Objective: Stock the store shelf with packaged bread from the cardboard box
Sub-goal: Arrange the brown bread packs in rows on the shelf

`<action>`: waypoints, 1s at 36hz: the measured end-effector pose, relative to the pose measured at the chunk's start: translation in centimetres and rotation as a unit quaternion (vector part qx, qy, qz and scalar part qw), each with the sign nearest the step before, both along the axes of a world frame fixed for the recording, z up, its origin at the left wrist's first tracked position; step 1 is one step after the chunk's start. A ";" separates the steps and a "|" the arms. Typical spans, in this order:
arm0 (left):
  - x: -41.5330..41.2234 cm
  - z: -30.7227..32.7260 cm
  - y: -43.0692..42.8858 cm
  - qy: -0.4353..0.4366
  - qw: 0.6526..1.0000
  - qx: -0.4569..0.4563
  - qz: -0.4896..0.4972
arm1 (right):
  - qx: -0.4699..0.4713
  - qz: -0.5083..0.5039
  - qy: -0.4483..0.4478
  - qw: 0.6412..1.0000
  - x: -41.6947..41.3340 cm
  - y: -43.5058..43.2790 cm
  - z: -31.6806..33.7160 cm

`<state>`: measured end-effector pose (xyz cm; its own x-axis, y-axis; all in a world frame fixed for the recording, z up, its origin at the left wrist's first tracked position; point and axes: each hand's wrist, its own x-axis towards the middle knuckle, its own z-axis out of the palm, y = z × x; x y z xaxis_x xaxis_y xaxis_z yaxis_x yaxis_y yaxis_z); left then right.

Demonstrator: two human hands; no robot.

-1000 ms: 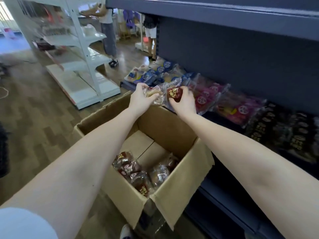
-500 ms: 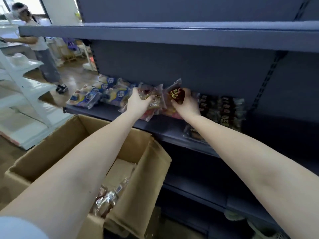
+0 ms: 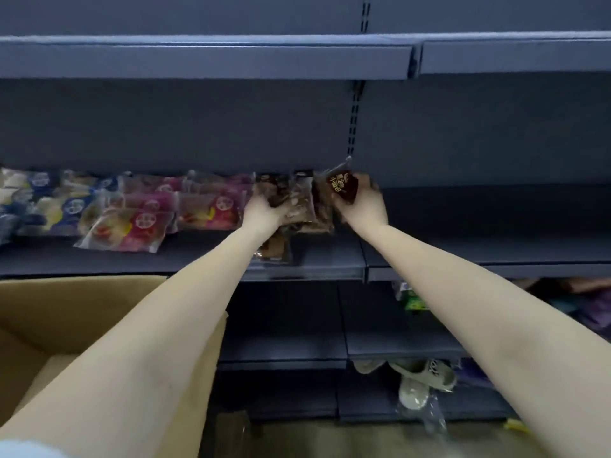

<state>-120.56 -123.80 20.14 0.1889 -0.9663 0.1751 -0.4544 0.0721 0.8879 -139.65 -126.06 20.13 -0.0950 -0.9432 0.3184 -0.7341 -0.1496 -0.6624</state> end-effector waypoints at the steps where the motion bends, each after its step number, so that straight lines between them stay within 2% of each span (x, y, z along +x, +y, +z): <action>1: -0.9 -0.3 -0.2 -0.003 1.000 0.003 -0.008 | 0.003 -0.009 0.006 1.000 -1.0 0.2 -0.2; 10: -6.4 -2.8 0.0 -0.068 0.993 0.023 -0.094 | 0.057 -0.127 0.009 0.990 -6.6 1.4 -2.7; 16: -8.2 -2.7 -0.5 -0.134 0.985 -0.045 -0.099 | 0.072 -0.162 0.007 0.984 -7.4 2.3 -4.1; 24: -11.9 -3.9 -0.7 -0.274 0.920 -0.179 -0.217 | 0.067 -0.211 0.013 0.975 -9.8 2.8 -4.3; 30: -14.5 -6.0 -0.2 -0.341 0.893 -0.210 -0.204 | 0.065 -0.229 0.019 0.971 -12.9 3.2 -4.4; 36: -15.3 -7.3 -1.2 -0.375 0.885 -0.183 -0.208 | 0.102 -0.227 0.108 0.962 -14.7 4.1 -5.8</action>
